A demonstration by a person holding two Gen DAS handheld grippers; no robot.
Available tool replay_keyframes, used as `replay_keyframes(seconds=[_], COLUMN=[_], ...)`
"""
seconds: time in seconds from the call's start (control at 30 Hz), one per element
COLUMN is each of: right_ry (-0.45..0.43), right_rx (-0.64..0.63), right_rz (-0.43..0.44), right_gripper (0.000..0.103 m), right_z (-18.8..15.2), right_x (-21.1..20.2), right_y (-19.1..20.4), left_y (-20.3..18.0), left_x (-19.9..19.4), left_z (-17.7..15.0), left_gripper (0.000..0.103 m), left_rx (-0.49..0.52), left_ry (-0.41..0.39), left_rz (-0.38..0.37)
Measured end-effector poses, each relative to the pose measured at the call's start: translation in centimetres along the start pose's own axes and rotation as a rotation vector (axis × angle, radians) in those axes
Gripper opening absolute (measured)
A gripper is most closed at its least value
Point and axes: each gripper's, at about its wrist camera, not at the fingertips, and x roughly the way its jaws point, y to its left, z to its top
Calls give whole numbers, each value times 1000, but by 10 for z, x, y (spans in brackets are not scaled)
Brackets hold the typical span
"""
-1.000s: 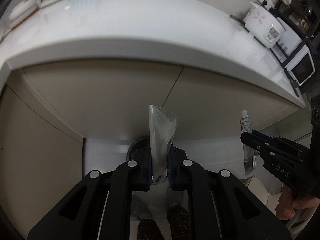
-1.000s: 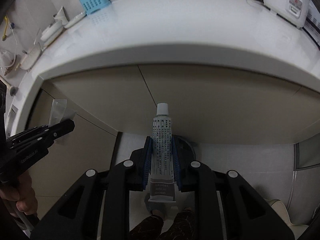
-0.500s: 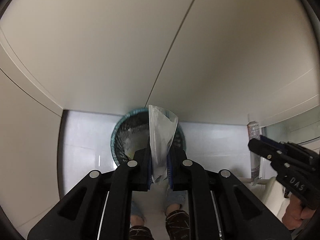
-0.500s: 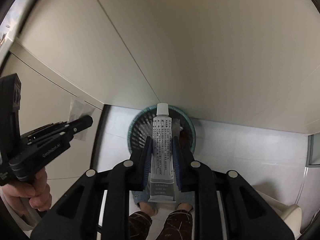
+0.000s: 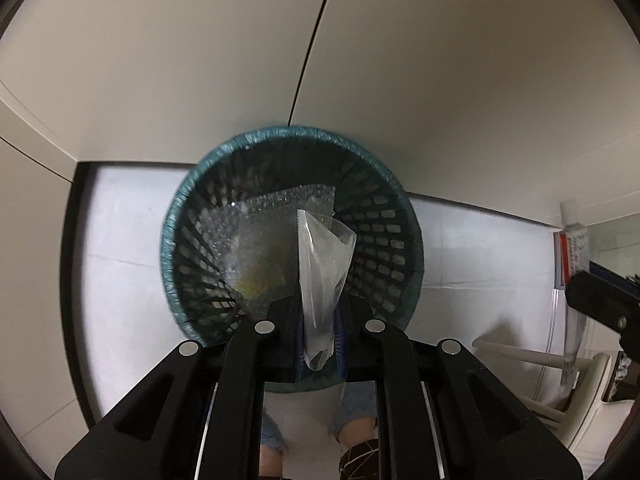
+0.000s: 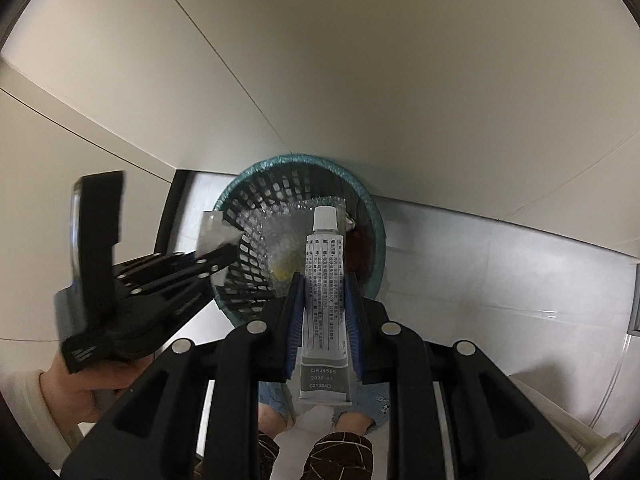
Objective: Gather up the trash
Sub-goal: 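Open the left tool over the wastebasket while the right tool releases the tube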
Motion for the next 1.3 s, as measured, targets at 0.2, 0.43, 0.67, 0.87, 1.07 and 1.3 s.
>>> replay_keyframes(seconds=[0.2,0.43,0.67,0.87,1.07,1.3], right_ry=[13,-1,-31,-60,-71,-65], right_rx=[14,11,-3,-21,-35,-45], right_rz=[3,-1,-10,-11,-9,-13], right_gripper=[19,19,19,19,19,28], right_z=[4,12,20,26,35,38], right_x=[7,10,25,34,52,65], right_y=[-10,-6,9,24,37,46], left_y=[-6,3,30,52,70,81], left_x=[4,-6,-18,-23,-25,-29], left_z=[3,8,5,1,-2,-3], left_gripper=[20,54,81,95,97,97], left_rx=[13,-3,-65,-90,-100,-98], left_ry=[-13,-43,-63,-55,-43,-44], left_rz=[-6,21,58,86,101,112])
